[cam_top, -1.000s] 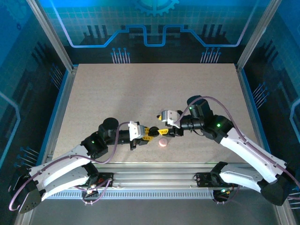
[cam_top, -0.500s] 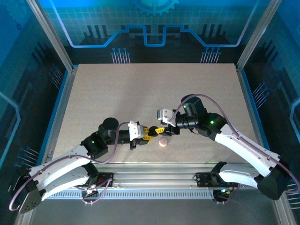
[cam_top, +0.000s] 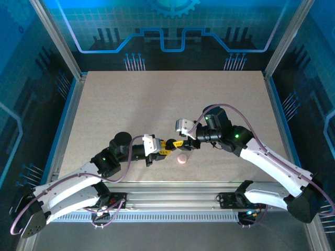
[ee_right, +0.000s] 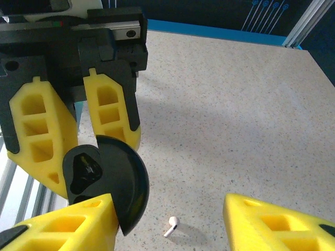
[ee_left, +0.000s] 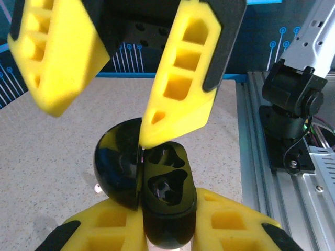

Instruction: Insert the wireless bluetooth earbuds into the charging case

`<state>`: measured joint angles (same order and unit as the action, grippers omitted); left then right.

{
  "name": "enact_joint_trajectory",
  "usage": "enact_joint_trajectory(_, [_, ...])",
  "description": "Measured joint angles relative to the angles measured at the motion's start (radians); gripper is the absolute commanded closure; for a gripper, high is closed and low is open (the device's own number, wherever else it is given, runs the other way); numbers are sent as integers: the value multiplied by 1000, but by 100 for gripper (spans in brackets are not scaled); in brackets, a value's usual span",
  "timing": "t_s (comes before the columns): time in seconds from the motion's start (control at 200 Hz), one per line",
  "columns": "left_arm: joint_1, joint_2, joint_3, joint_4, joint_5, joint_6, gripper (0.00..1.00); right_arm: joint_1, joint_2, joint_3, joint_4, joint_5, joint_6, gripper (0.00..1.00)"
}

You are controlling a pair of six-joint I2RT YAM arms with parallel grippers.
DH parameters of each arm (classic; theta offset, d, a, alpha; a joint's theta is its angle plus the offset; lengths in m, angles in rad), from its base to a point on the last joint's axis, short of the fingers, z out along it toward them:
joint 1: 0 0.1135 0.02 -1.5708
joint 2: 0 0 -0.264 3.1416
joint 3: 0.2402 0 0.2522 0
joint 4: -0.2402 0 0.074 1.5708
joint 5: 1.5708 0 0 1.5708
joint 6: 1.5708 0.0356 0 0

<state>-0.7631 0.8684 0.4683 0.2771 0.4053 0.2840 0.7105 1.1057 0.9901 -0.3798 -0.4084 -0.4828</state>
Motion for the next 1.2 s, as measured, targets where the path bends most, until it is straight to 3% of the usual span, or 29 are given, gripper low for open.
enact_joint_trajectory(0.415, [68, 0, -133, 126, -119, -159, 86, -66, -34, 6, -42, 41, 133, 41])
enact_joint_trajectory(0.65, [68, -20, -178, 140, -224, -209, 86, -109, 110, 124, -222, 225, 375, 46])
enact_joint_trajectory(0.915, [68, -29, -180, 139, -287, -230, 86, -263, 272, 176, -426, 330, 642, 50])
enact_joint_trajectory(1.051, [71, -35, -183, 130, -322, -236, 86, -267, 368, 233, -459, 320, 639, 49])
enact_joint_trajectory(1.201, [97, -70, -191, 85, -362, -261, 86, -254, 493, 345, -455, 303, 515, 47])
